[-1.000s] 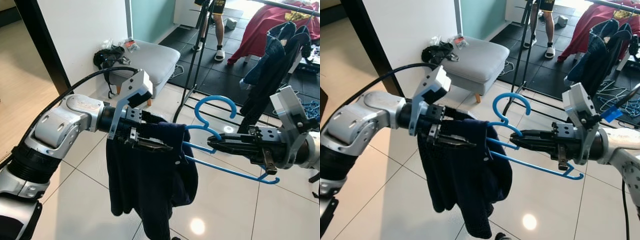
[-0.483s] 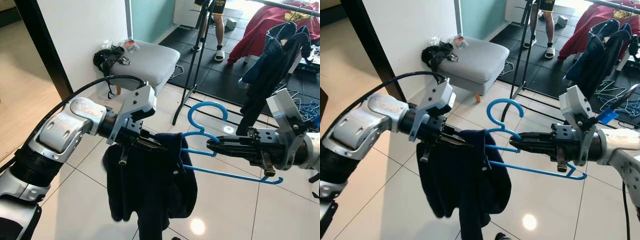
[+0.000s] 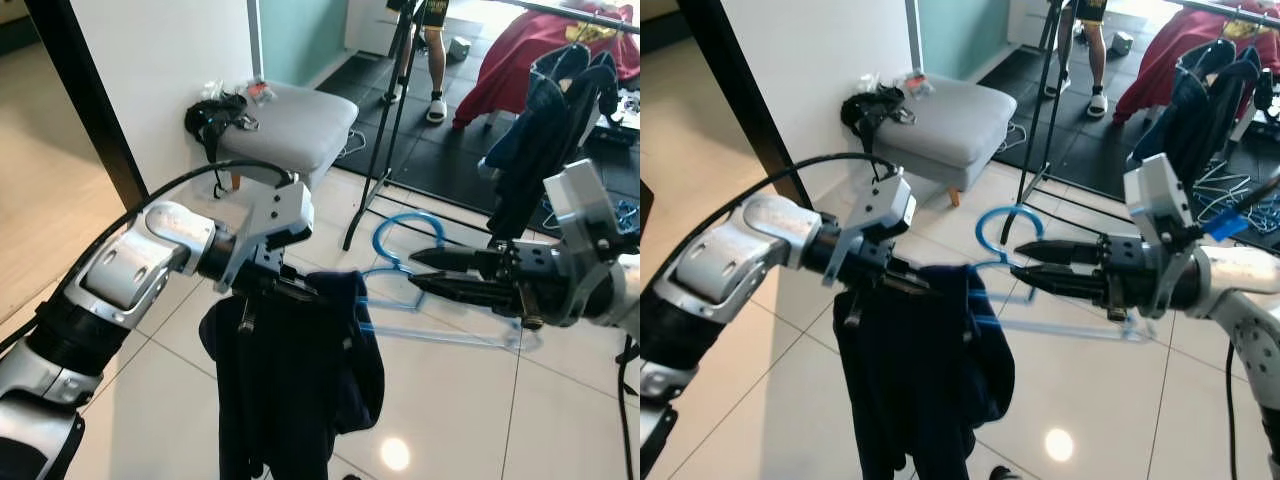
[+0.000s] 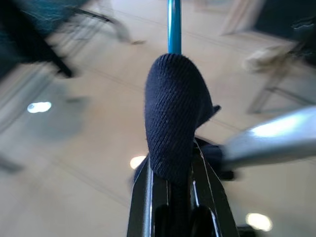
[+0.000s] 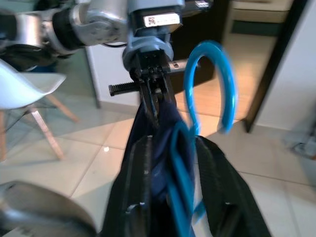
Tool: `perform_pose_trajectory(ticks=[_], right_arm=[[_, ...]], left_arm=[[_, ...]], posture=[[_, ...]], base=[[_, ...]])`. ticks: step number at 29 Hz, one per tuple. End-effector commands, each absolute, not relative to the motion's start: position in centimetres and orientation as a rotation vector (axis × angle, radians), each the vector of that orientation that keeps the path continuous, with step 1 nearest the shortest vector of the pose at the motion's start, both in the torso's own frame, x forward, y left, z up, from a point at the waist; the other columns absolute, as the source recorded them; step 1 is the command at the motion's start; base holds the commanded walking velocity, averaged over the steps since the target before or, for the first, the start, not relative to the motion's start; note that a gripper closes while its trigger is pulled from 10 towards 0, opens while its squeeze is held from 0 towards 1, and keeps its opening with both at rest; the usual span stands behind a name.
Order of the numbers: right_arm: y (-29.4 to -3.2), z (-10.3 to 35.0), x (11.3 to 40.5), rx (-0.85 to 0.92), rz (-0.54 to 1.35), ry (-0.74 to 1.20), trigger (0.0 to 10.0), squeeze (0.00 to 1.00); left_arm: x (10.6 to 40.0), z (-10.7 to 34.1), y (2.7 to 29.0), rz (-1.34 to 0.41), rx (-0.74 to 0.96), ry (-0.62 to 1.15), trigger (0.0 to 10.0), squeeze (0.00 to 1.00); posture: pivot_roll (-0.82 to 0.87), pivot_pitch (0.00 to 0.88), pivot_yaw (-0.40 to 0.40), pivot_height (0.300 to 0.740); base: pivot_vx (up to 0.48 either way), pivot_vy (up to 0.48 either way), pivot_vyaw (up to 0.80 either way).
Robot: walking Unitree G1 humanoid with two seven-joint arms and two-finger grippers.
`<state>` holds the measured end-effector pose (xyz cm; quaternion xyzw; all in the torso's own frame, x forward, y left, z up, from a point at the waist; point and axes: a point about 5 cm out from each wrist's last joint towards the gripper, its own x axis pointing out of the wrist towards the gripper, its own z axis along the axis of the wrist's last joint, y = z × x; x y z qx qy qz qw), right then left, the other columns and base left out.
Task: Hang hanger
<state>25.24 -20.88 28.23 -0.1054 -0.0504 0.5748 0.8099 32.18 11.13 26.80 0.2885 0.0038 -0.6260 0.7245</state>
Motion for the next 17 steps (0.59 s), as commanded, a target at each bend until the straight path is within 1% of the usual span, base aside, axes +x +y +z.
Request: perform_pose_trajectory(ticks=[1, 2, 4, 5, 8, 9, 10, 12, 13, 15, 17], right_arm=[[-21.9, 28.5, 25.3, -0.234, 1.166, -0.136, 10.0, 1.00], [-21.9, 28.5, 25.3, -0.234, 1.166, -0.136, 10.0, 1.00], [-23.0, 28.8, 25.3, -0.216, 1.102, -0.158, 10.0, 1.00], [-23.0, 28.8, 25.3, -0.216, 1.102, -0.158, 10.0, 1.00], [-25.8, 28.8, 24.7, -0.192, 0.963, -0.173, 10.0, 1.00], [-26.4, 28.7, 24.4, -0.185, 0.930, -0.178, 10.0, 1.00], [-26.4, 28.7, 24.4, -0.185, 0.930, -0.178, 10.0, 1.00], [-27.8, 28.5, 23.7, -0.139, 0.860, -0.197, 10.0, 1.00], [-27.8, 28.5, 23.7, -0.139, 0.860, -0.197, 10.0, 1.00], [-28.6, 27.4, 22.4, -0.049, 0.806, -0.228, 10.0, 1.00], [-28.7, 27.1, 22.1, -0.021, 0.790, -0.238, 10.0, 1.00]], left_arm=[[32.6, 28.5, 11.2, -1.328, 0.679, -0.105, 0.0, 0.00], [32.6, 28.5, 11.2, -1.328, 0.679, -0.105, 0.0, 0.00], [33.1, 29.1, 11.6, -1.275, 0.708, -0.154, 0.0, 0.00], [33.1, 29.1, 11.6, -1.275, 0.708, -0.154, 0.0, 0.00], [34.3, 31.1, 12.8, -1.144, 0.728, -0.259, 0.0, 0.00], [34.5, 31.6, 13.1, -1.120, 0.725, -0.282, 0.0, 0.00], [34.5, 31.6, 13.1, -1.120, 0.725, -0.282, 0.0, 0.00], [34.5, 32.7, 13.8, -1.094, 0.692, -0.343, 0.0, 0.00], [34.5, 32.7, 13.8, -1.094, 0.692, -0.343, 0.0, 0.00], [34.5, 34.3, 14.6, -1.062, 0.640, -0.427, 0.0, 0.00], [34.4, 34.6, 14.8, -1.064, 0.618, -0.444, 0.0, 0.00]], posture=[[-0.04, 0.131, 0.002, 0.740], [-0.04, 0.131, 0.002, 0.740], [-0.04, 0.132, 0.001, 0.740], [-0.04, 0.132, 0.001, 0.740], [-0.04, 0.134, -0.001, 0.740], [-0.04, 0.134, -0.001, 0.740], [-0.04, 0.134, -0.001, 0.740], [-0.05, 0.137, -0.004, 0.740], [-0.05, 0.137, -0.004, 0.740], [-0.05, 0.142, -0.005, 0.740], [-0.06, 0.146, -0.004, 0.740]], base=[[0.000, 0.000, 0.00], [0.000, 0.000, 0.00], [0.000, 0.000, 0.00], [0.000, 0.000, 0.00], [0.000, 0.000, 0.00], [0.000, 0.000, 0.00], [0.000, 0.000, 0.00], [0.000, 0.000, 0.00], [0.000, 0.000, 0.00], [0.000, 0.000, 0.00], [0.000, 0.000, 0.00]])
